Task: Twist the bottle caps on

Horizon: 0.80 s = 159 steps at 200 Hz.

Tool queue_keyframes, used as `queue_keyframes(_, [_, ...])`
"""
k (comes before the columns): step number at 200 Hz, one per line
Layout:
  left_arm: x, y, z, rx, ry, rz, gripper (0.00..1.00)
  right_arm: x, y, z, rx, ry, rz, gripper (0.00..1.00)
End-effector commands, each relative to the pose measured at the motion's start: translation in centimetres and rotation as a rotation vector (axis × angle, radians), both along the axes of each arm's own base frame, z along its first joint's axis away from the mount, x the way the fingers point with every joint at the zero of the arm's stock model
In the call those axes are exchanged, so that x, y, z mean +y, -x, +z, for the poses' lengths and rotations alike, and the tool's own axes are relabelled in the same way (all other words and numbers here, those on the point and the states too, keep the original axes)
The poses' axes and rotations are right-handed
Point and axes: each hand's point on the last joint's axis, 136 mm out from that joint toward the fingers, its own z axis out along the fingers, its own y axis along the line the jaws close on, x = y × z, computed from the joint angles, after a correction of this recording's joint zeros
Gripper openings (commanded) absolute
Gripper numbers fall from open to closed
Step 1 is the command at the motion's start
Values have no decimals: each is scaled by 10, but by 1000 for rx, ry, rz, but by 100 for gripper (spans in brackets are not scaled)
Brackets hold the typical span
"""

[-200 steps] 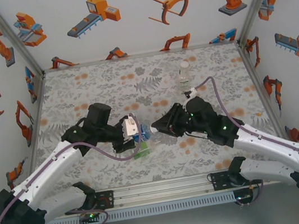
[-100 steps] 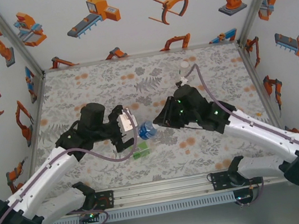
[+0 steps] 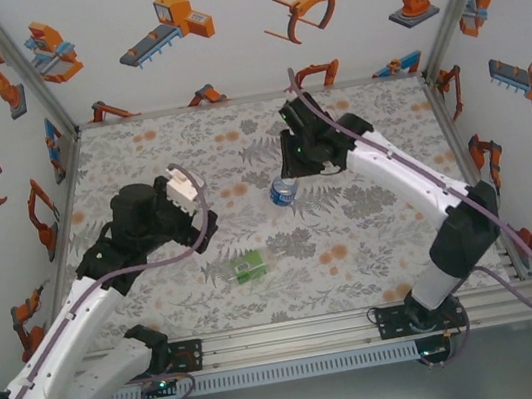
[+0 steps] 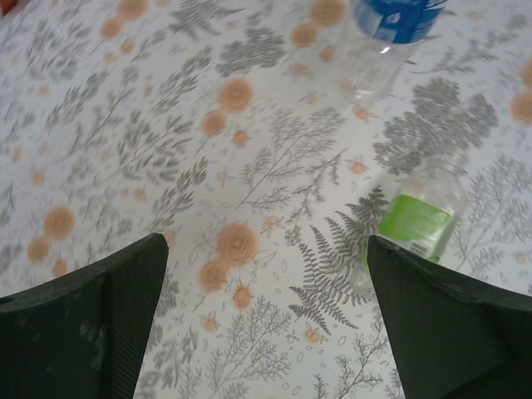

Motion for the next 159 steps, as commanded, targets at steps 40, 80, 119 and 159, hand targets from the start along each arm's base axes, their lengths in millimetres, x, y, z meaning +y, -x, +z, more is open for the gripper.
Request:
queue_keyframes(40, [12,-20,-9,92,108,192,97,-7,-70,-9,-29,185,75,0])
queue_keyframes(80, [1,-18,-21,158,71,124,97,-2,-100,-24,-28,252,95,0])
queue_keyframes(119, [-2,-17,-23,169,60,103,97,-3,-117,-24,-64,291,89,1])
queue_keyframes(159, [0,-17,-22,157,59,111,97,1,-122,-29,-77,283,94,4])
